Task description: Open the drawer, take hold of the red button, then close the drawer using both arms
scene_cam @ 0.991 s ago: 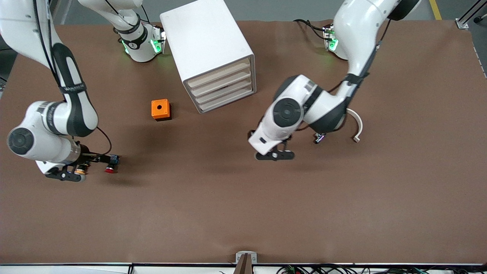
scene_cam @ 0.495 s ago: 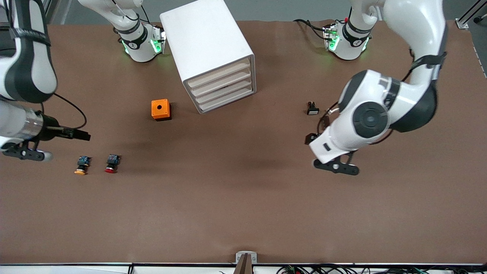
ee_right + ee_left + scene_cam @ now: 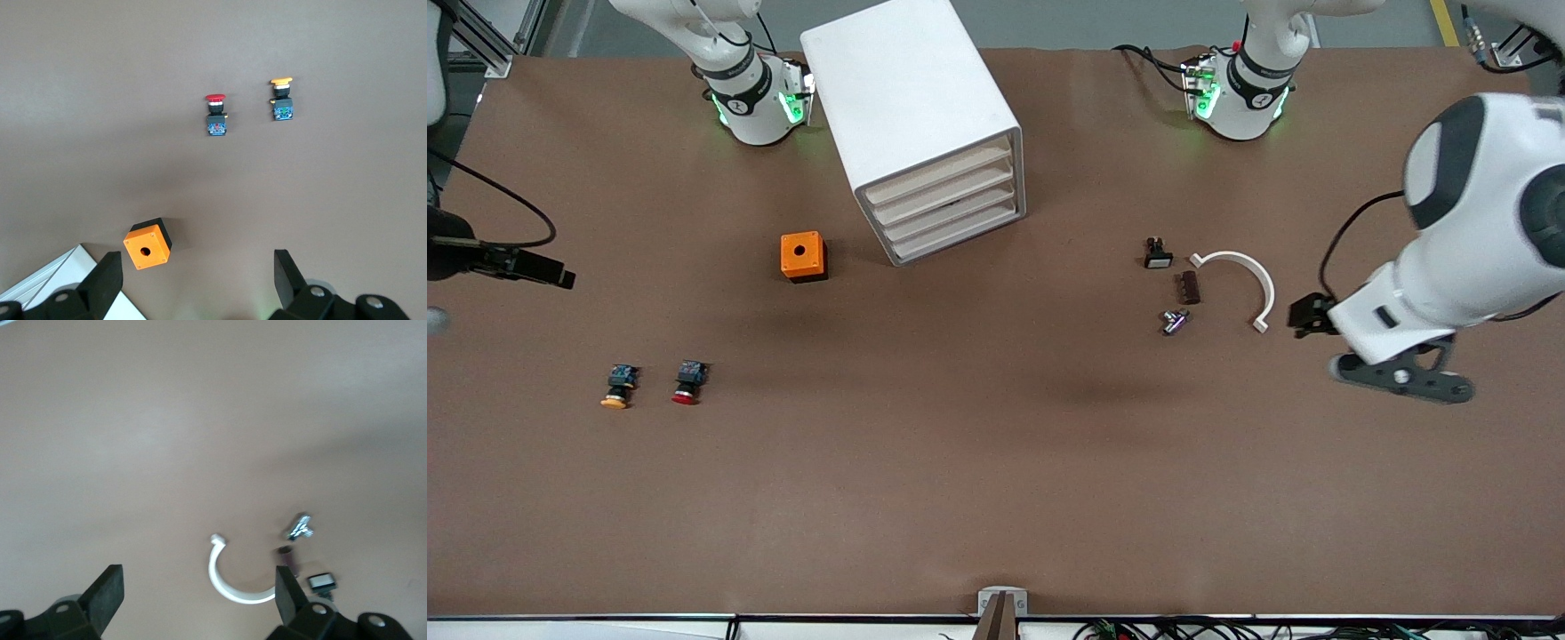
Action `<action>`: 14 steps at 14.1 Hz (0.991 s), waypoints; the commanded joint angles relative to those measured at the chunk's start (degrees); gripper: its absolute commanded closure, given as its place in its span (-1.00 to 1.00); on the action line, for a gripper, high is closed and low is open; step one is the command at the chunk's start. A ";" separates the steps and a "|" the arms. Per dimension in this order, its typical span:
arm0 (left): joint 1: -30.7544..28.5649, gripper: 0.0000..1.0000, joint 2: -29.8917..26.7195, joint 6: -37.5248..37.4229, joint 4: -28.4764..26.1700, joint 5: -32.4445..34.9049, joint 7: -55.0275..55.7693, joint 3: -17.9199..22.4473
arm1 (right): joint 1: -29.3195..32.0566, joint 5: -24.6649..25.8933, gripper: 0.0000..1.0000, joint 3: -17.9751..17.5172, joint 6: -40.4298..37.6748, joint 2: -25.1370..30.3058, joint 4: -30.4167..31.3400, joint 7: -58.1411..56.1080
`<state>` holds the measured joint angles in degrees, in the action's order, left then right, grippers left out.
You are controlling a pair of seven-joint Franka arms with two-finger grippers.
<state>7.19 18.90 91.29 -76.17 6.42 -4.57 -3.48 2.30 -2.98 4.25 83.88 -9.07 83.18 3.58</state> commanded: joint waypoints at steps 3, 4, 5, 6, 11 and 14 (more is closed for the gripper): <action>0.28 -1.00 -6.68 -2.41 -3.11 -0.79 -0.11 3.65 | 0.95 0.26 -1.00 -1.00 -4.24 0.28 -7.85 -0.50; -0.59 -1.00 -7.38 -3.65 -3.10 -2.88 3.39 3.83 | 0.95 0.26 -1.00 -1.00 -4.86 0.28 -8.64 -0.50; -2.16 -1.00 -8.61 -3.66 -3.19 -4.21 5.77 3.83 | 0.95 0.43 -1.00 -1.08 -4.86 0.28 -8.83 -0.50; -2.96 -1.00 -9.23 -3.83 -3.19 -4.22 6.06 3.57 | 0.95 0.52 -1.00 -1.09 -4.86 0.28 -8.83 -0.59; -4.20 -1.00 -11.61 -5.68 -3.28 -4.92 13.00 0.05 | 0.95 0.52 -1.00 -1.08 -4.77 -0.16 -8.83 -0.68; -4.38 -1.00 -11.52 -5.77 -3.11 -6.16 12.74 0.49 | 1.30 0.52 -1.00 -1.09 -4.77 -0.33 -8.83 -0.33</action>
<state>4.06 8.54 85.61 -78.10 1.47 8.14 -2.69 2.31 -2.89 4.15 79.66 -9.26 74.88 3.43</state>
